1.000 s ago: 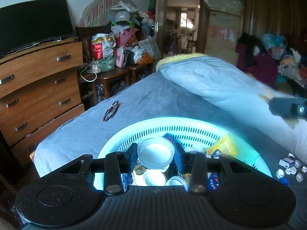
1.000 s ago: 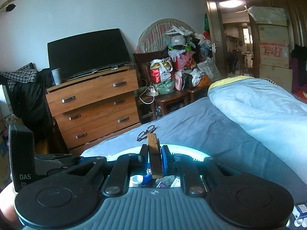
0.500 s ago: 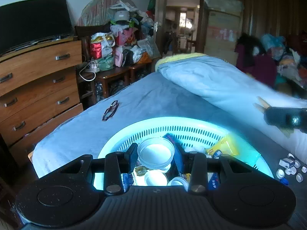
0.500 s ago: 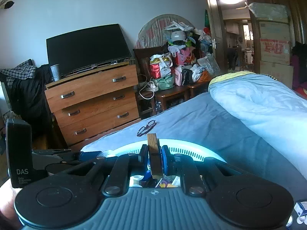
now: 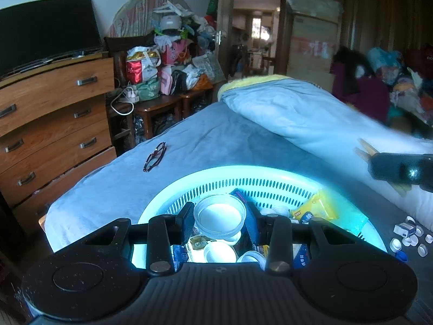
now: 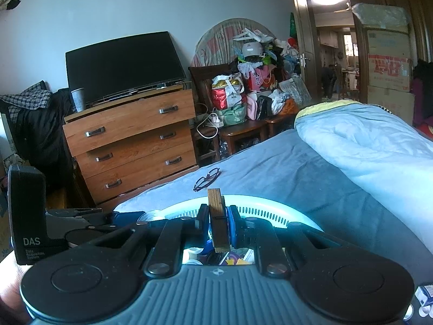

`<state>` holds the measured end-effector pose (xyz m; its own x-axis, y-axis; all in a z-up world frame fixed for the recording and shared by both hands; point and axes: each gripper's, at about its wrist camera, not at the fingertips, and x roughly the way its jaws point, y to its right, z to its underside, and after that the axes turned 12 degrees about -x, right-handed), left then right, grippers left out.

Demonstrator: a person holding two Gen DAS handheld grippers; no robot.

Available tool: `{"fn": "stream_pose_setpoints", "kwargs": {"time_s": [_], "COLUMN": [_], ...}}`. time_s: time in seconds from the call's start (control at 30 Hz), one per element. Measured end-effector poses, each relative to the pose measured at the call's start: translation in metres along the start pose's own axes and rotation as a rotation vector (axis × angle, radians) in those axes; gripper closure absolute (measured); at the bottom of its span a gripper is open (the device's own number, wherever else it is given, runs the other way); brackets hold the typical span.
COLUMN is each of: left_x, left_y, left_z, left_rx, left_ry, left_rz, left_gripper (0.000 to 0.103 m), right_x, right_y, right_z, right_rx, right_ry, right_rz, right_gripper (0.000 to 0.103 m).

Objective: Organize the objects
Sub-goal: 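Carry the white cap and clothespin over the teal basket and open both tools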

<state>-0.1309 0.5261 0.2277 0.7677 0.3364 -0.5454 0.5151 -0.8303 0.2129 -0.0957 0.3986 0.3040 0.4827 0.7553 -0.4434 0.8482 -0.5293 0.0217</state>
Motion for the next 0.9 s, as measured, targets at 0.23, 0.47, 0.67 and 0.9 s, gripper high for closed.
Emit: {"fn": "stream_pose_setpoints", "kwargs": {"time_s": [0.23, 0.47, 0.67, 0.9], "left_x": [0.000, 0.004, 0.009, 0.012], "left_y": [0.001, 0.002, 0.002, 0.001], "left_z": [0.000, 0.000, 0.000, 0.001], "left_rx": [0.002, 0.005, 0.008, 0.009], "left_ry": [0.000, -0.005, -0.010, -0.014], "left_rz": [0.001, 0.003, 0.001, -0.003], "left_gripper": [0.063, 0.063, 0.063, 0.063], "right_x": [0.003, 0.007, 0.010, 0.015], "right_y": [-0.001, -0.002, -0.002, -0.004], "right_z": [0.002, 0.006, 0.009, 0.011], "right_rx": [0.000, 0.000, 0.005, 0.011], "right_ry": [-0.002, -0.007, -0.011, -0.015], "right_rz": [-0.003, -0.006, -0.009, -0.010], "right_gripper": [0.087, 0.087, 0.087, 0.087]}}
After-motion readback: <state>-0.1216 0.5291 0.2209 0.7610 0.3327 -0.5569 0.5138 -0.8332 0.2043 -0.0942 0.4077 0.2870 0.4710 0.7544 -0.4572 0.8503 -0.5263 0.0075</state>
